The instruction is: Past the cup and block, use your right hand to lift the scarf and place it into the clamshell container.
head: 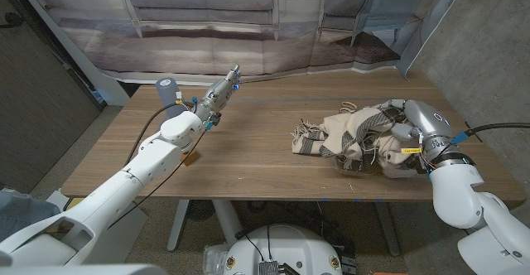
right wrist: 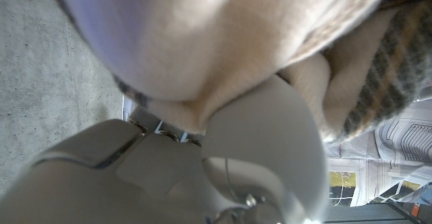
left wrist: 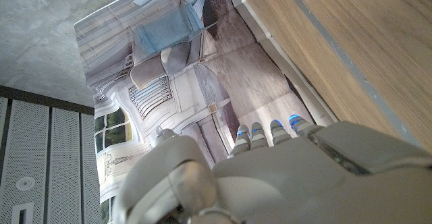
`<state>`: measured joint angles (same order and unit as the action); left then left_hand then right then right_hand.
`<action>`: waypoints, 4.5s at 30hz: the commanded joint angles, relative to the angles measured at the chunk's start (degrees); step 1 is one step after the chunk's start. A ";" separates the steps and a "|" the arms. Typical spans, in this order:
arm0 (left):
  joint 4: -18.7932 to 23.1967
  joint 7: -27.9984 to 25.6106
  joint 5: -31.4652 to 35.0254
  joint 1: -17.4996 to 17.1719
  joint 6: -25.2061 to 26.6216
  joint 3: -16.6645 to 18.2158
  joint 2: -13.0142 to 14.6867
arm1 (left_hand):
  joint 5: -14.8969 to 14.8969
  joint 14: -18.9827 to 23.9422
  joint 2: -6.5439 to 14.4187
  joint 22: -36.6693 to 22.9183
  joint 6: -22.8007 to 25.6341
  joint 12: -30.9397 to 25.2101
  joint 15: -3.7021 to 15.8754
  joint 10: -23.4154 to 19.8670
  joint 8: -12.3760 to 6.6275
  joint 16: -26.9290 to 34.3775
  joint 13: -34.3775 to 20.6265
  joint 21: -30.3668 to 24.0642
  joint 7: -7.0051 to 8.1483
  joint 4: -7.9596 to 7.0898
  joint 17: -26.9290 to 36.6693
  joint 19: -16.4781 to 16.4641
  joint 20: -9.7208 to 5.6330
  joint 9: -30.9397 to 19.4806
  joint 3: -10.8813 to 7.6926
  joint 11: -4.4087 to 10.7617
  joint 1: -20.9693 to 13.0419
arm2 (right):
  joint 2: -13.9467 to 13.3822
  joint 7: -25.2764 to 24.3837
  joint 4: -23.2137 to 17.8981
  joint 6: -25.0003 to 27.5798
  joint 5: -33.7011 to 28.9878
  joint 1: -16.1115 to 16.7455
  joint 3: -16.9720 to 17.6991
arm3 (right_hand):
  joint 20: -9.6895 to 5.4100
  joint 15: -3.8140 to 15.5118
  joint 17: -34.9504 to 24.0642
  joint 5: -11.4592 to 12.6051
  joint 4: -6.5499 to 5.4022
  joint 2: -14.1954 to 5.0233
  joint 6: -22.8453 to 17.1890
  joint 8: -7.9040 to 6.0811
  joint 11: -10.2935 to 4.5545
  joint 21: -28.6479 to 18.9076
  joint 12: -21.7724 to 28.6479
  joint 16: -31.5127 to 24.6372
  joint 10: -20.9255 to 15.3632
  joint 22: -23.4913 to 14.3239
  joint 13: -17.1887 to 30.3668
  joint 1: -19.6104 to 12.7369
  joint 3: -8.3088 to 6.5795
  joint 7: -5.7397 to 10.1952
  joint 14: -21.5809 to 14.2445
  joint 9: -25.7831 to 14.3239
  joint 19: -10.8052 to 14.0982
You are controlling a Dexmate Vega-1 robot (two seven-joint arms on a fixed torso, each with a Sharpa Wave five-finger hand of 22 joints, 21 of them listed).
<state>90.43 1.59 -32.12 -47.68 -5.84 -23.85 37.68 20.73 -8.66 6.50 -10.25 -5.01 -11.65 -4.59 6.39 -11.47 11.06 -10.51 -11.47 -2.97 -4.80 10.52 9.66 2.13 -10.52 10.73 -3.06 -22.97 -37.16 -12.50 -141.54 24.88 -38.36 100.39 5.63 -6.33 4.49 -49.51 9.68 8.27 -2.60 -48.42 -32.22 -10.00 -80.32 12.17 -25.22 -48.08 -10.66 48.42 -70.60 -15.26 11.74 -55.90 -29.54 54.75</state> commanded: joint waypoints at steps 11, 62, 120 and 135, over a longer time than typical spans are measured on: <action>1.61 -1.00 0.00 -0.78 1.36 0.64 1.04 | -0.14 -0.35 0.27 -0.33 -0.15 0.07 0.09 0.39 0.17 -0.12 -0.24 -0.05 -0.22 -0.21 0.12 7.33 0.08 -0.31 0.50 -0.43 -0.66 | -4.83 1.47 1.66 4.47 -0.77 -2.51 -3.05 | -6.51 8.33 -0.38 0.43 -0.18 -4.84 -0.63 -0.15 -0.04 -0.42 -0.29 -0.14 0.10 -0.11 0.15 -4.43 -0.42 -0.10 -6.94 -0.13 -7.81; 4.40 -2.54 0.17 -3.02 1.37 1.20 1.71 | -0.16 -0.53 0.89 -0.32 -0.08 0.07 0.08 0.55 0.12 -0.14 -0.24 -0.11 -0.31 -0.14 0.09 7.37 0.01 -0.31 0.59 -0.35 -1.60 | -13.62 -0.24 5.78 10.52 1.37 -6.41 -9.83 | -6.50 8.40 -0.35 0.44 -0.23 -4.90 -0.66 -0.01 -0.29 -0.89 -0.23 0.30 0.04 -0.07 0.06 -4.06 -0.63 -0.09 -6.77 -0.28 -8.56; 3.95 -1.75 0.86 -2.09 1.14 -0.11 0.72 | -0.30 -0.64 1.08 -0.33 0.32 0.05 0.05 0.65 0.01 -0.14 -0.24 -0.14 -0.23 -0.25 0.11 7.46 0.14 -0.32 0.94 -0.21 -2.14 | -21.56 -5.31 5.93 13.34 10.92 -4.92 -9.84 | -2.85 6.68 18.15 0.76 -8.87 3.57 11.23 12.65 3.16 20.53 -0.69 15.06 10.73 1.46 -8.01 18.72 -2.22 0.88 8.43 8.21 -13.12; 2.95 -1.27 0.32 -1.89 0.84 0.15 0.61 | -0.34 -0.59 1.11 -0.33 0.38 0.04 0.17 0.65 0.02 -0.11 -0.24 -0.14 -0.25 -0.30 0.11 7.51 0.16 -0.32 1.06 -0.18 -2.23 | -22.65 -2.61 5.48 13.88 12.13 -5.88 -9.42 | 1.43 3.32 22.90 2.85 -11.55 9.48 15.33 17.10 4.57 29.18 -0.44 15.18 14.75 1.47 -12.12 26.20 -0.53 0.63 15.72 9.39 -10.18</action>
<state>94.34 -0.22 -31.43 -49.88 -4.58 -23.77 38.47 20.74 -8.75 7.55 -10.25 -4.70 -11.65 -4.50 6.71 -11.47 11.06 -10.51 -11.47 -3.27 -5.03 10.52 9.66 2.13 -10.52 11.32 -3.36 -24.47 -59.01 -16.82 -135.59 38.22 -27.12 95.00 -4.20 -4.91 4.23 -27.02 11.92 -2.97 6.55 -33.55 -15.57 -5.71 -52.16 11.53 -10.09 -33.72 -9.05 36.61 -45.18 -15.90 12.48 -41.23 -20.19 44.59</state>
